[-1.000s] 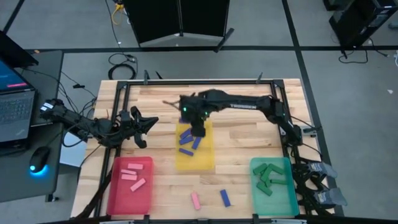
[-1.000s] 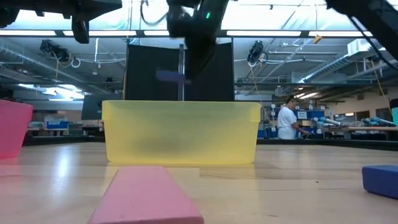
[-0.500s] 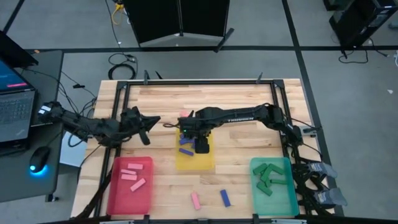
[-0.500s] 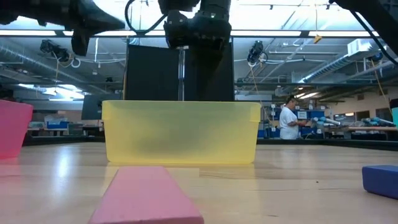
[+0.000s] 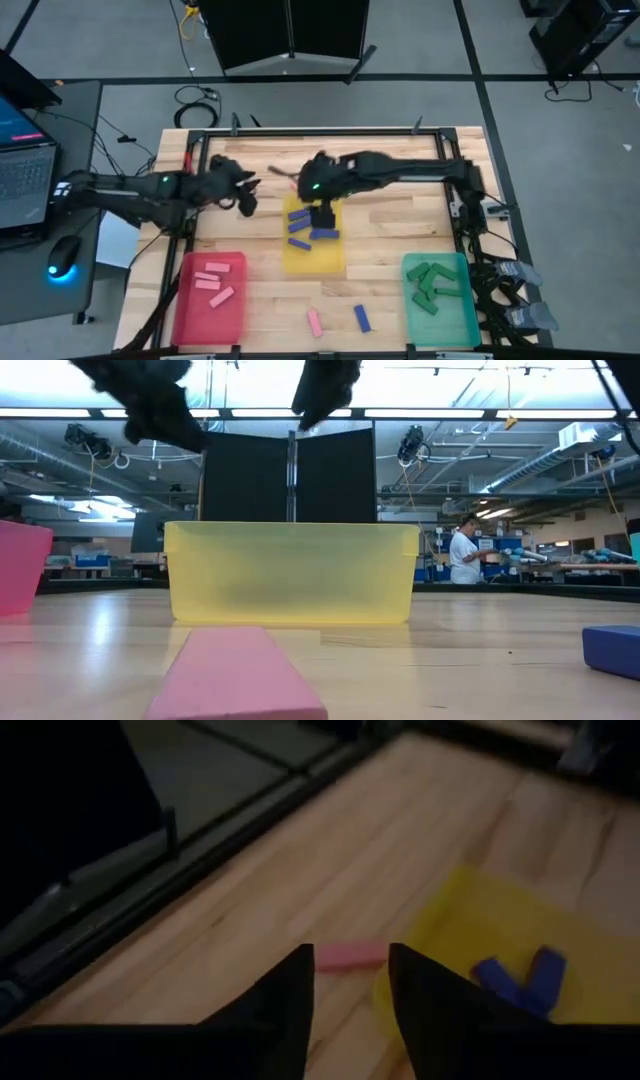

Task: Sort blocks
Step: Put the top pink block into the red bin

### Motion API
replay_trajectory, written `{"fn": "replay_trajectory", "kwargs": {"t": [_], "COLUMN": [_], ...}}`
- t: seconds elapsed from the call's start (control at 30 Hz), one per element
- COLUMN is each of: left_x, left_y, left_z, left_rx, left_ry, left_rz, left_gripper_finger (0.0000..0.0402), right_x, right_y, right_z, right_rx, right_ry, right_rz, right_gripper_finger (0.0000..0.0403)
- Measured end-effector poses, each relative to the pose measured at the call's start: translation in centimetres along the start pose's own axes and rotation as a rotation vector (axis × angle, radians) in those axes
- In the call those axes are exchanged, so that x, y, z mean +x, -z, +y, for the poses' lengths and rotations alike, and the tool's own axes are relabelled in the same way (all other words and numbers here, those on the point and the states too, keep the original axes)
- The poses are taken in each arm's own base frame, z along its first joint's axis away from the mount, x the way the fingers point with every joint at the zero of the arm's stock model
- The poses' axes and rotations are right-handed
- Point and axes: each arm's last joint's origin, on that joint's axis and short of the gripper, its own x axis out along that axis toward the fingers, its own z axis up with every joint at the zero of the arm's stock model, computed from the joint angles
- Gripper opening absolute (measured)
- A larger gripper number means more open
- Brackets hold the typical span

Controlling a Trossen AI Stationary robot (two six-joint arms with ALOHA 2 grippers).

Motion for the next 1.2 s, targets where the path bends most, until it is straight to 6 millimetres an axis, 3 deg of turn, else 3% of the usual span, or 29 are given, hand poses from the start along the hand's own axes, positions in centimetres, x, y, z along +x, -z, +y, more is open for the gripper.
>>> {"fn": "replay_trajectory", "kwargs": {"t": [0.2, 0.43, 0.8, 1.2], "left_x": [4.1, 10.6, 18.3, 23.1], "left_y": [-2.6, -3.8, -4.5, -2.9], "left_z": [-0.1, 1.0, 2.5, 2.0], "left_rx": [0.185, 0.464, 0.825, 1.066], "left_ry": [0.013, 0.136, 0.213, 0.365], "left_rz": [0.209, 0.500, 0.783, 0.941], "left_gripper_finger": [0.0152, 0.0152, 0.0153, 0.0155], "right_x": [-7.3, -10.5, -9.1, -9.1], "right_y": [0.4, 3.4, 8.8, 12.0], "right_z": [0.1, 2.3, 4.8, 4.5], "right_rx": [0.013, 0.021, 0.041, 0.067], "right_ry": [0.088, 0.113, 0.095, 0.081], "right_rz": [-0.163, -0.216, -0.247, -0.277], "right_gripper_finger": [0.0308, 0.0295, 0.0285, 0.0279]}}
